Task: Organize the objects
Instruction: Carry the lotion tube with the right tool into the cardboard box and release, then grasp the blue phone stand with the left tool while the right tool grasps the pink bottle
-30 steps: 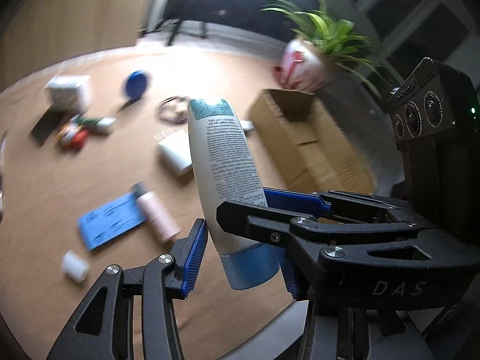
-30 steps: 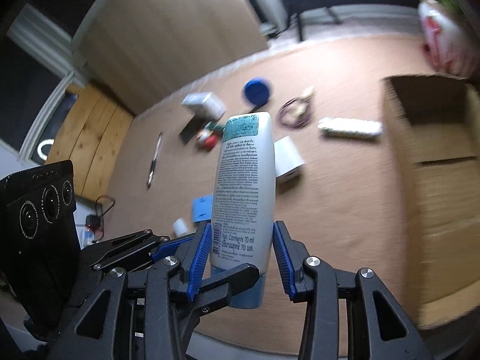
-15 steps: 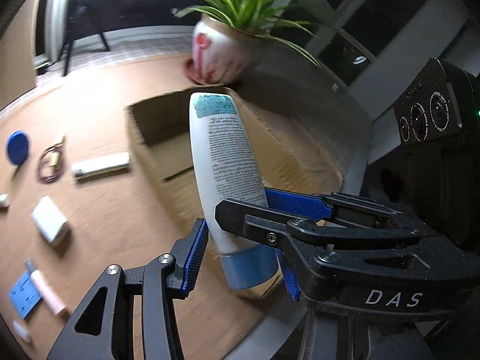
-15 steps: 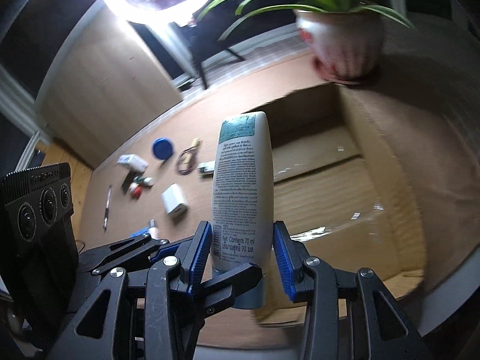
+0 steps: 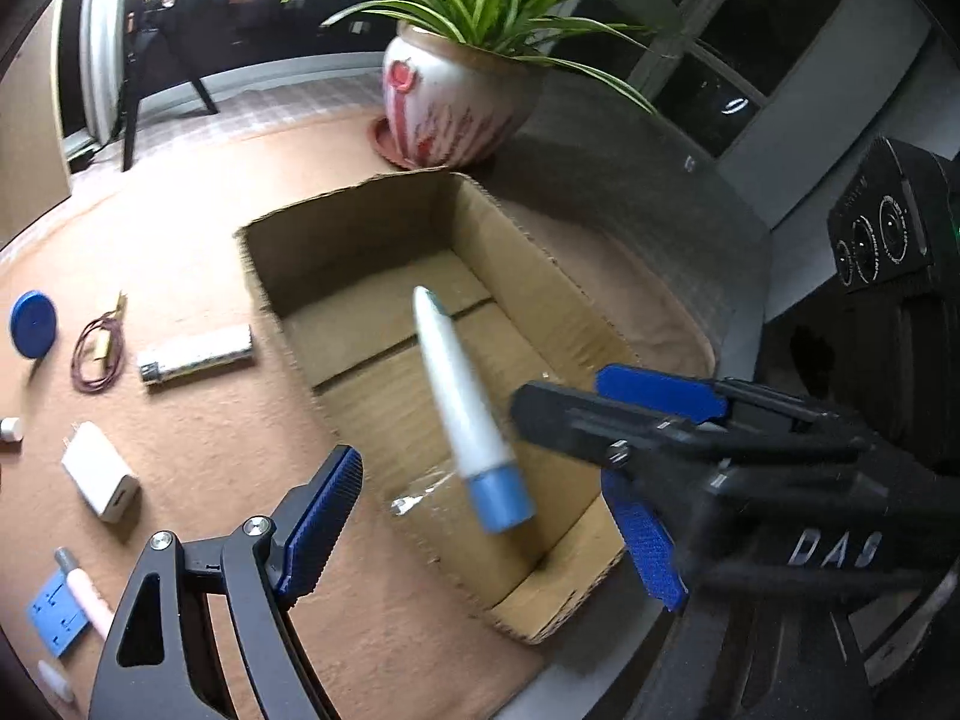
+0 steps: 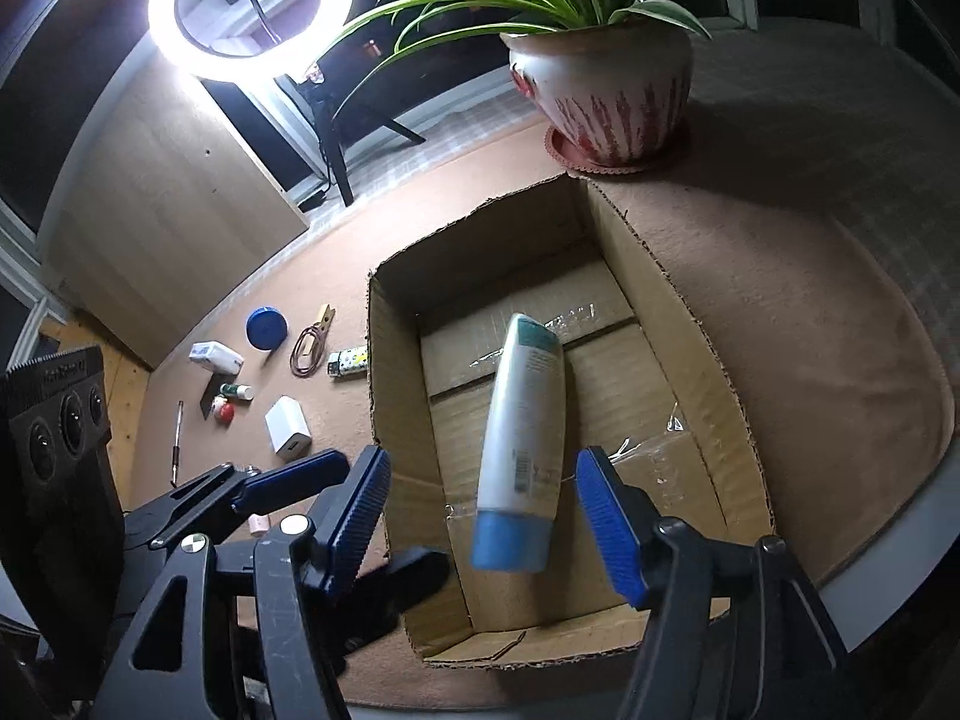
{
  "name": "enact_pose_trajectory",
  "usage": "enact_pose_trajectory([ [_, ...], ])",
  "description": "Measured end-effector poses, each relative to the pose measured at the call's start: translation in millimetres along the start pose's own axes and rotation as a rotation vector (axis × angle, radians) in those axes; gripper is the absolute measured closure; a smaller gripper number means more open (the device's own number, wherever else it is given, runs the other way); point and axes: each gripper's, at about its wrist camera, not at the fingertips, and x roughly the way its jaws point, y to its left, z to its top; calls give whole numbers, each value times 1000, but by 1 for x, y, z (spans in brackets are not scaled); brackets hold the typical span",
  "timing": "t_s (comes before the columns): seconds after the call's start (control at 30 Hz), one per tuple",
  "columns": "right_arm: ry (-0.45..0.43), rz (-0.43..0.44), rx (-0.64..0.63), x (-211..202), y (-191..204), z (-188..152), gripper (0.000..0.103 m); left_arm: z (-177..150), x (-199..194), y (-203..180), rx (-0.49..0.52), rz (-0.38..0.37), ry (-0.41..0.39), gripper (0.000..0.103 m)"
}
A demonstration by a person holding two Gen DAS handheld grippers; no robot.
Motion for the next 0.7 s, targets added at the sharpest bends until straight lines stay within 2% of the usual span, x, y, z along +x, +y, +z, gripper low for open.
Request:
enact_pose_trajectory([
  [0.33, -9, 16, -77, 0, 41, -8, 42, -29, -48, 54, -71, 64, -33, 18],
  [0.7, 57, 76, -157, 32, 102, -22, 42, -76, -111, 160, -243, 168, -64, 18],
])
